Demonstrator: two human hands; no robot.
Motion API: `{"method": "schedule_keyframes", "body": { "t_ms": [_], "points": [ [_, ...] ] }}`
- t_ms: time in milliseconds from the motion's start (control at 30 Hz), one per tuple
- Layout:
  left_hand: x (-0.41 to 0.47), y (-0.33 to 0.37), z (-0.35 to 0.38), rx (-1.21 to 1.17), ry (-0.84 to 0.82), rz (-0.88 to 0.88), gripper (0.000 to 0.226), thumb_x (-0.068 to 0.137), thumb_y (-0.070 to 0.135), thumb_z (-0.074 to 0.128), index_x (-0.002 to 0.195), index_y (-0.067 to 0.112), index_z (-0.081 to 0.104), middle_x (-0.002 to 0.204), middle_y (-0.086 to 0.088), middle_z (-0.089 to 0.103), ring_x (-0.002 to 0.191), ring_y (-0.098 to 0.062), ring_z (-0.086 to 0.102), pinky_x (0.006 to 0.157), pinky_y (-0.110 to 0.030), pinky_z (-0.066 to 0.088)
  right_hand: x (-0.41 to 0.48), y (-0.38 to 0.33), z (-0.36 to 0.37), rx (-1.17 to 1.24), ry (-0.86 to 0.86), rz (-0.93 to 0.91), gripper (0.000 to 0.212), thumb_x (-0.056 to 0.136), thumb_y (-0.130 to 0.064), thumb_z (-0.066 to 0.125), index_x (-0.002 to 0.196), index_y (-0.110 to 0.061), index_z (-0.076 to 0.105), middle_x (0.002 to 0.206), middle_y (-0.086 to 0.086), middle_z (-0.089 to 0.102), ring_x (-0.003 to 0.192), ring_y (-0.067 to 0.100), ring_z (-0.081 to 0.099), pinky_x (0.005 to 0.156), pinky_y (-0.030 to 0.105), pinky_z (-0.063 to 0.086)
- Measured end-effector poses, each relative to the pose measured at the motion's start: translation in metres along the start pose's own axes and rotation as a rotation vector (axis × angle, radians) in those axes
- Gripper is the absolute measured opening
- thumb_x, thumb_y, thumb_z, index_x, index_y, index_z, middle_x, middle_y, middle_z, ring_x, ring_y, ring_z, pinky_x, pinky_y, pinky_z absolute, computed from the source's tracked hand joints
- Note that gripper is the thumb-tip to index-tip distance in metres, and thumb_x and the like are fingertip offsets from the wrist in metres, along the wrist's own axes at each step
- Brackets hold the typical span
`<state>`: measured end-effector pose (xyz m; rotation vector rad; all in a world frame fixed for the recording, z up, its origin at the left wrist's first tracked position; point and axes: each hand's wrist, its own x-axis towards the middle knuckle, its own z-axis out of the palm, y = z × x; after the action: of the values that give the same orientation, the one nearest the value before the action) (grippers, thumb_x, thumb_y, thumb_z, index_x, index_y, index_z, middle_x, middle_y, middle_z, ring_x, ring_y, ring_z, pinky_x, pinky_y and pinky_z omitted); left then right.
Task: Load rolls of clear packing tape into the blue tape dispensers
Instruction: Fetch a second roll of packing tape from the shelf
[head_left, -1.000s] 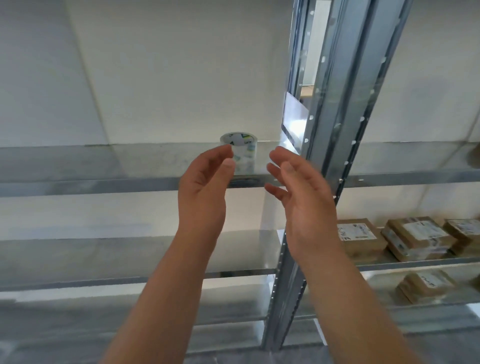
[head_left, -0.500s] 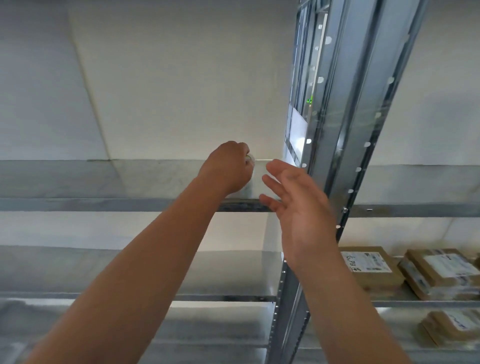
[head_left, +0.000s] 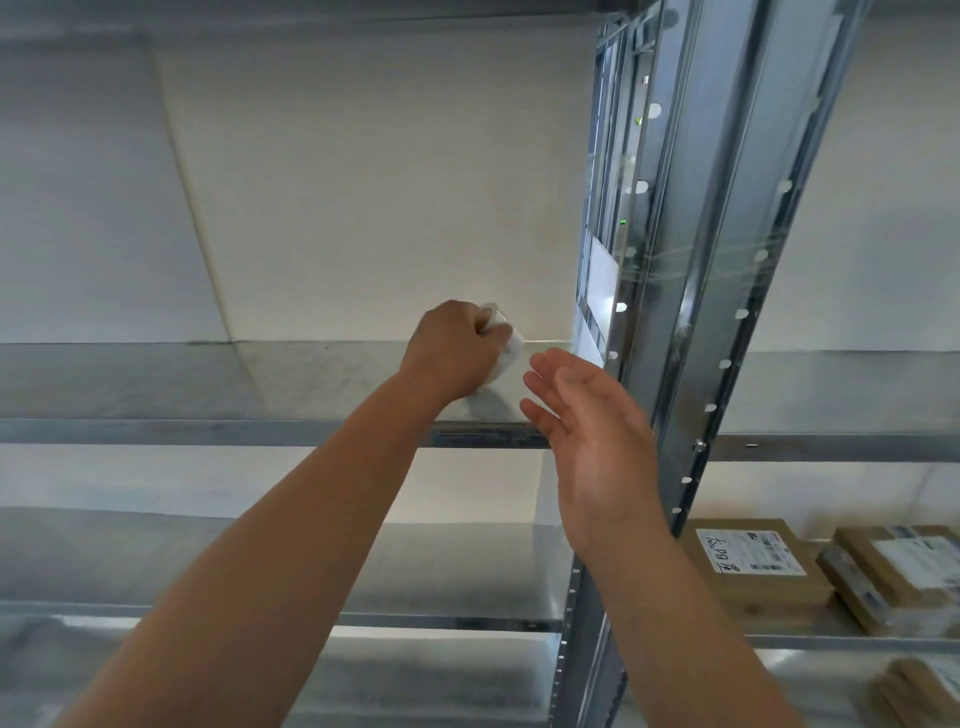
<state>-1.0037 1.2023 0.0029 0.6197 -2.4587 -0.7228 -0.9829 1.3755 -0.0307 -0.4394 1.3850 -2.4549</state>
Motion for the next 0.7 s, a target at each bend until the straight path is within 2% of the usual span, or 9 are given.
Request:
{"method": "schedule_keyframes", "body": {
  "t_ms": [67, 133, 167, 200, 233, 267, 367, 500, 700],
  "points": [
    [-0.017, 0.006, -0.014, -0.332, 0.094, -0.093, 0.048, 0.101, 0.033, 0.063, 0.059, 0.013, 0.051, 0.058, 0.003, 0.049, 0.051, -0.011, 0.045, 0.049, -0.021, 0.036, 0.002, 0.000, 0.002, 0.013, 0.005, 0.004, 0.021, 0.101, -0.012, 0.060, 0.102, -0.023, 0.078, 0.115, 0.003, 0.079, 0.113, 0.020, 0.073, 0.108, 0.042, 0.053],
    [-0.038, 0.011, -0.027, -0.613, 0.105, -0.144, 0.045, 0.101, 0.036, 0.066, 0.073, 0.000, 0.063, 0.071, -0.007, 0.063, 0.058, -0.014, 0.058, 0.054, -0.020, 0.048, 0.004, 0.000, 0.005, 0.017, -0.001, 0.002, 0.020, 0.101, -0.013, 0.061, 0.103, -0.023, 0.079, 0.115, 0.003, 0.079, 0.115, 0.019, 0.072, 0.110, 0.041, 0.052],
    [-0.048, 0.012, -0.033, -0.709, 0.079, -0.142, 0.047, 0.100, 0.039, 0.067, 0.083, -0.005, 0.069, 0.081, -0.015, 0.070, 0.070, -0.025, 0.068, 0.065, -0.029, 0.058, 0.005, 0.000, 0.007, 0.018, -0.014, -0.003, 0.020, 0.102, -0.014, 0.061, 0.104, -0.022, 0.079, 0.116, 0.004, 0.079, 0.116, 0.020, 0.072, 0.111, 0.042, 0.051],
    [-0.058, 0.013, -0.037, -0.773, 0.047, -0.134, 0.049, 0.097, 0.044, 0.068, 0.092, -0.005, 0.074, 0.093, -0.021, 0.076, 0.086, -0.039, 0.073, 0.081, -0.046, 0.063, 0.005, 0.000, 0.008, 0.016, -0.038, -0.011, 0.021, 0.103, -0.015, 0.059, 0.108, -0.020, 0.078, 0.117, 0.006, 0.079, 0.117, 0.022, 0.071, 0.111, 0.043, 0.051],
    [-0.069, 0.014, -0.040, -0.809, 0.026, -0.121, 0.049, 0.094, 0.047, 0.068, 0.096, -0.001, 0.078, 0.101, -0.023, 0.078, 0.098, -0.047, 0.073, 0.092, -0.057, 0.060, 0.004, -0.001, 0.010, 0.011, -0.070, -0.018, 0.023, 0.104, -0.017, 0.056, 0.112, -0.017, 0.077, 0.118, 0.008, 0.078, 0.118, 0.023, 0.071, 0.110, 0.043, 0.051],
    [-0.078, 0.015, -0.042, -0.822, 0.026, -0.111, 0.049, 0.091, 0.050, 0.068, 0.096, 0.003, 0.080, 0.102, -0.022, 0.079, 0.102, -0.048, 0.073, 0.095, -0.060, 0.058, 0.002, -0.002, 0.013, 0.003, -0.108, -0.023, 0.027, 0.106, -0.020, 0.052, 0.116, -0.014, 0.076, 0.117, 0.009, 0.078, 0.117, 0.024, 0.071, 0.108, 0.043, 0.053],
    [-0.102, 0.021, -0.041, -0.807, 0.090, -0.127, 0.043, 0.091, 0.048, 0.071, 0.090, 0.006, 0.081, 0.098, -0.020, 0.079, 0.096, -0.043, 0.076, 0.091, -0.060, 0.059, -0.005, -0.007, 0.017, -0.017, -0.207, 0.010, 0.038, 0.108, -0.032, 0.044, 0.124, -0.012, 0.072, 0.115, 0.010, 0.077, 0.110, 0.023, 0.072, 0.097, 0.039, 0.057],
    [-0.120, 0.020, -0.041, -0.891, 0.115, -0.220, 0.033, 0.097, 0.040, 0.071, 0.091, 0.010, 0.084, 0.098, -0.016, 0.082, 0.099, -0.043, 0.077, 0.092, -0.063, 0.060, -0.008, -0.008, 0.017, -0.016, -0.255, 0.085, 0.052, 0.108, -0.043, 0.038, 0.127, -0.008, 0.071, 0.116, 0.014, 0.077, 0.109, 0.026, 0.073, 0.097, 0.044, 0.057],
    [-0.134, 0.018, -0.042, -0.948, 0.133, -0.311, 0.036, 0.097, 0.045, 0.068, 0.092, 0.014, 0.085, 0.096, -0.011, 0.084, 0.096, -0.038, 0.079, 0.095, -0.057, 0.062, -0.016, -0.003, 0.017, -0.020, -0.270, 0.120, 0.048, 0.108, -0.043, 0.040, 0.116, -0.011, 0.076, 0.109, 0.012, 0.079, 0.107, 0.027, 0.074, 0.104, 0.050, 0.055]
  ]
}}
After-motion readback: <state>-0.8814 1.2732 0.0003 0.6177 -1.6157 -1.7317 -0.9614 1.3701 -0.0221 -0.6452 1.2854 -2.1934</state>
